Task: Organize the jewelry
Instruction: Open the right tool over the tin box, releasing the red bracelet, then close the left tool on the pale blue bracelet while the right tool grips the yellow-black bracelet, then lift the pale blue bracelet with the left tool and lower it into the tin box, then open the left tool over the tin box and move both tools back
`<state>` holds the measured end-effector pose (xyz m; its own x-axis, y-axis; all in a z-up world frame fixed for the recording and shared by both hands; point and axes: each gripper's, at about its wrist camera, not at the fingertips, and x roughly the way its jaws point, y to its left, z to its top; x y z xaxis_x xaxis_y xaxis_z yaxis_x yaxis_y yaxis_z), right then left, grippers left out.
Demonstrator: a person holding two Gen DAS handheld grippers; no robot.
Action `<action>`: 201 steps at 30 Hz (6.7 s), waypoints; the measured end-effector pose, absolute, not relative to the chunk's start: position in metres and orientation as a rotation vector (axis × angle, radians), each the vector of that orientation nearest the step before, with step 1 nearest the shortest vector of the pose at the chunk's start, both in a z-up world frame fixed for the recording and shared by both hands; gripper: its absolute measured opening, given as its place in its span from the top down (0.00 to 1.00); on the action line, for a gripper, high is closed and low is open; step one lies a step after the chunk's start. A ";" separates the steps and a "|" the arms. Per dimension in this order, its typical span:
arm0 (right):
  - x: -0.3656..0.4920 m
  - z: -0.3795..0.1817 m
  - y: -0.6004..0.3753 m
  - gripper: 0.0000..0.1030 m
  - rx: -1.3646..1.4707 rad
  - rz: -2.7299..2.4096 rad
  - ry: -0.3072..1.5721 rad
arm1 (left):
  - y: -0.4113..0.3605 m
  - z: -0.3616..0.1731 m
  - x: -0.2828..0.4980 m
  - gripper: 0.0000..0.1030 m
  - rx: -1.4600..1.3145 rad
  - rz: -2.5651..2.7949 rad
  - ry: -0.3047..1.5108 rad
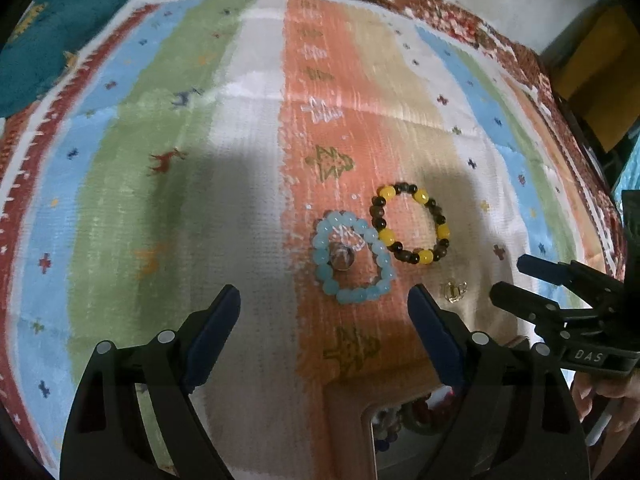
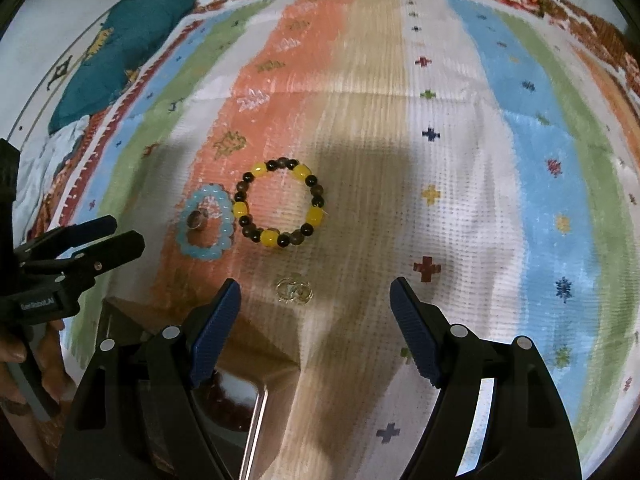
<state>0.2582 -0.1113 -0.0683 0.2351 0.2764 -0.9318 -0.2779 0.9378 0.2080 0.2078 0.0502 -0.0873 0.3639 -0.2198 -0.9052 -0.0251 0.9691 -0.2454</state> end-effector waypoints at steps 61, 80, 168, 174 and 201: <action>0.270 -0.076 -0.085 0.95 -0.101 0.416 1.286 | 0.051 -0.071 0.240 0.89 -0.118 -0.105 1.173; 0.250 -0.046 -0.084 0.95 -0.161 0.397 1.179 | 0.049 -0.041 0.228 0.89 -0.120 -0.132 1.096; 0.155 -0.005 -0.095 0.50 -0.091 0.499 1.075 | 0.015 0.000 0.107 0.63 -0.116 -0.184 0.983; 0.164 -0.012 -0.100 0.44 -0.080 0.464 1.089 | 0.023 -0.006 0.112 0.52 -0.129 -0.162 0.991; 0.213 -0.027 -0.102 0.25 -0.072 0.356 1.099 | 0.059 -0.038 0.164 0.10 -0.179 -0.047 1.030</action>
<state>0.2132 -0.1018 -0.0265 0.4043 0.2462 -0.8809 -0.3172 0.9411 0.1175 0.1643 0.0589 -0.0375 0.5155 -0.1231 -0.8480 -0.0454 0.9843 -0.1705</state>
